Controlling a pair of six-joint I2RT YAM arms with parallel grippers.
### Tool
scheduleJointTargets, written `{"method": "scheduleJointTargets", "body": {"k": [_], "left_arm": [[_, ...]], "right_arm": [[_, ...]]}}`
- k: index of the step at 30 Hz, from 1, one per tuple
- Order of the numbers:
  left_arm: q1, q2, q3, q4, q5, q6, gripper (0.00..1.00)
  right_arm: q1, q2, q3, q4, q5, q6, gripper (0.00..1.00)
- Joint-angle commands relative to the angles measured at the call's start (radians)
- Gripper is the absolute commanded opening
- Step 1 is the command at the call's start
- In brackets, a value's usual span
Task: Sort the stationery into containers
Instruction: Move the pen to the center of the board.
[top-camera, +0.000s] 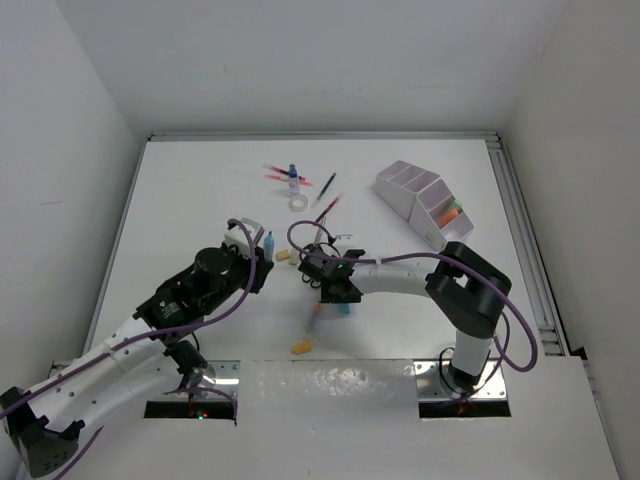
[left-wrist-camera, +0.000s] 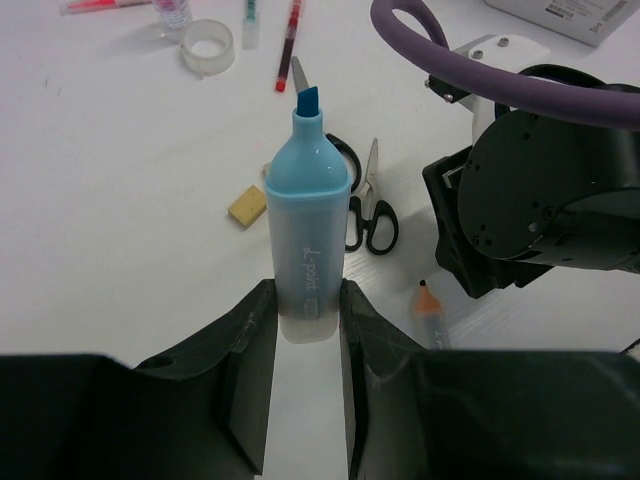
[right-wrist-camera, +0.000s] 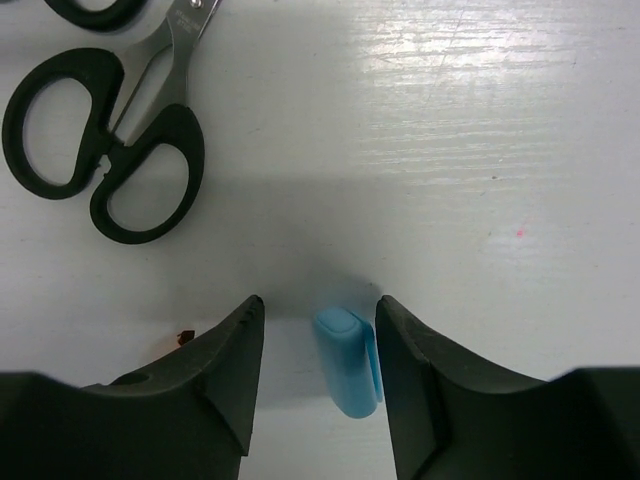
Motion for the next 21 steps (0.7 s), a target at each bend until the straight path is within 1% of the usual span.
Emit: {"method": "scheduleJointTargets", "body": {"k": [1,5,8,12,16,20,21], "left_arm": [[0.012,-0.006,0.008,0.044,0.004,0.002,0.0],[0.017,-0.007,0.006,0.041,0.004,0.004,0.0],[0.017,-0.006,0.006,0.042,0.008,-0.001,0.0],[0.017,-0.003,0.011,0.044,0.009,0.001,0.0],[0.017,0.003,0.012,0.048,0.012,0.002,0.0],[0.017,0.009,0.018,0.051,0.024,0.008,0.0],[0.018,0.011,0.018,0.05,0.029,0.013,0.0]], "right_arm": [[-0.002,-0.04,-0.007,-0.001,-0.028,-0.004,0.47],[-0.002,-0.068,-0.036,-0.001,-0.035,0.027,0.47],[-0.002,-0.094,-0.058,0.009,-0.047,0.018,0.47],[0.0,-0.12,-0.078,0.02,-0.074,-0.005,0.39],[-0.003,-0.137,-0.127,0.083,-0.108,-0.019,0.36],[-0.006,-0.135,-0.137,0.14,-0.113,-0.054,0.27],[-0.014,-0.132,-0.14,0.144,-0.113,-0.059,0.23]]}}
